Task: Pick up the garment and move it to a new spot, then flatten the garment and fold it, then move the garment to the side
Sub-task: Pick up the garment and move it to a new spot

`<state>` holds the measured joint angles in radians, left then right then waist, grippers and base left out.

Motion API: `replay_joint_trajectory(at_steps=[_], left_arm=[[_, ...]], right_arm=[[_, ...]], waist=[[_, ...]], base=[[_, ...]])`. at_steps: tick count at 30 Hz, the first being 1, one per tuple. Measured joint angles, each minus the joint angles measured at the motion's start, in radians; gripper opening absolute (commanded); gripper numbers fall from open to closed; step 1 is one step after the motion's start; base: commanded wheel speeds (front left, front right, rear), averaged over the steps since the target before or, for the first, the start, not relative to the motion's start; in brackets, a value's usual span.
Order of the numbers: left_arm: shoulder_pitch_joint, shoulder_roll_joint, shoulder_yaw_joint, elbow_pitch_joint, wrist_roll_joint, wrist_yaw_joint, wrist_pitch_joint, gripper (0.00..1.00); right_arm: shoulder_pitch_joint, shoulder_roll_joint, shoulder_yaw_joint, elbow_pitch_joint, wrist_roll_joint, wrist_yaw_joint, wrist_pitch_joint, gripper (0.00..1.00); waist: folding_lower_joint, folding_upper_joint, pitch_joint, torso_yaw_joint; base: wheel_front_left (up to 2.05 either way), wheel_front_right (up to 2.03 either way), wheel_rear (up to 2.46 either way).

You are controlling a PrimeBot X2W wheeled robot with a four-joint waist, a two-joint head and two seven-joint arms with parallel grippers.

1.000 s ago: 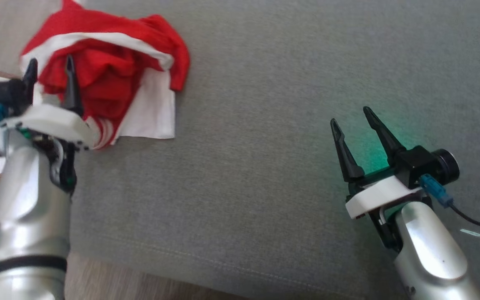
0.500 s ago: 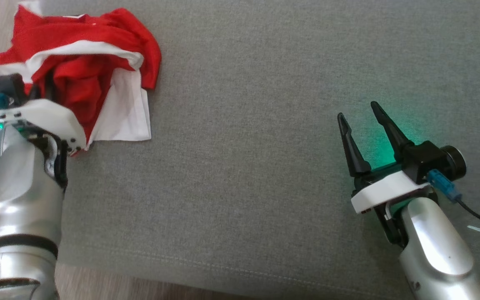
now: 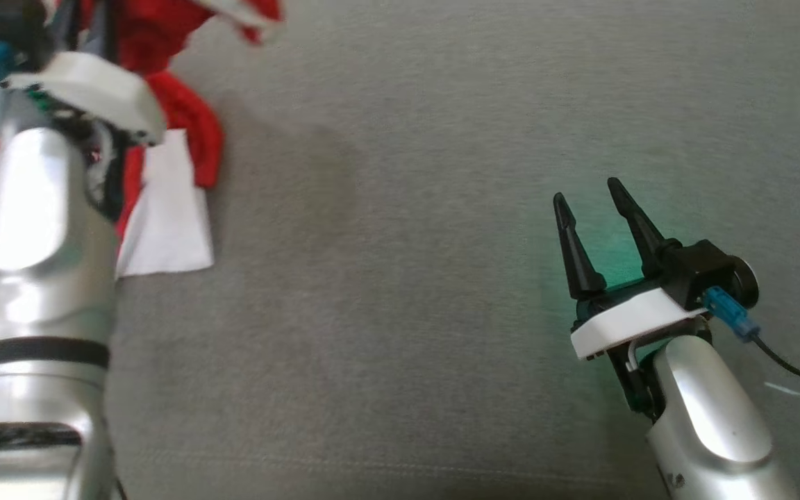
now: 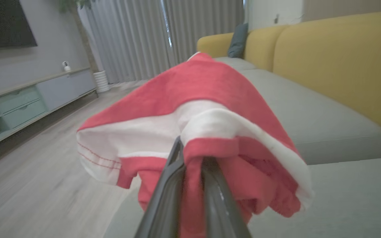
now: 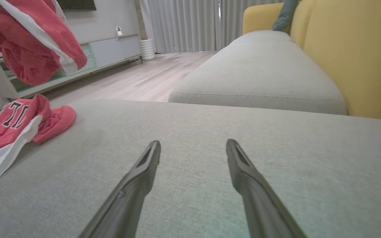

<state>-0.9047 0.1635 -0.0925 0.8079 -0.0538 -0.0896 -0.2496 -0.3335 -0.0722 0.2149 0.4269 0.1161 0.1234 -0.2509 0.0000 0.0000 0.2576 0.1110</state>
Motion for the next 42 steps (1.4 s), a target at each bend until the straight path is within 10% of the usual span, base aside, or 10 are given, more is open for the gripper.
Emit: replay_joint_trajectory(at_steps=[16, 30, 33, 42], left_arm=[[0.081, -0.137, -0.204, -0.102, -0.158, -0.019, 0.0, 0.0], [0.31, -0.134, -0.43, -0.136, -0.369, 0.185, 0.0, 0.0], [0.366, -0.127, -0.404, -0.119, -0.341, 0.186, 0.0, 1.0], [0.528, -0.102, -0.271, -0.194, -0.272, 0.214, 0.0, 1.0]], right_arm=[[0.009, 0.01, 0.041, -0.009, 0.069, 0.0, 0.0, 1.0], [0.019, 0.012, 0.039, -0.025, 0.088, 0.0, 0.0, 1.0], [0.019, 0.012, 0.038, -0.025, 0.088, 0.0, 0.0, 1.0], [0.031, 0.013, 0.041, -0.017, 0.088, 0.0, 0.0, 1.0]], waist=[[0.0, 0.0, -0.036, -0.306], [0.0, 0.0, -0.032, -0.411], [0.0, 0.0, -0.034, -0.388], [0.0, 0.0, -0.06, -0.31]], base=[[0.0, 0.0, 0.0], [0.0, 0.0, 0.0], [0.0, 0.0, 0.0], [0.0, 0.0, 0.0]])
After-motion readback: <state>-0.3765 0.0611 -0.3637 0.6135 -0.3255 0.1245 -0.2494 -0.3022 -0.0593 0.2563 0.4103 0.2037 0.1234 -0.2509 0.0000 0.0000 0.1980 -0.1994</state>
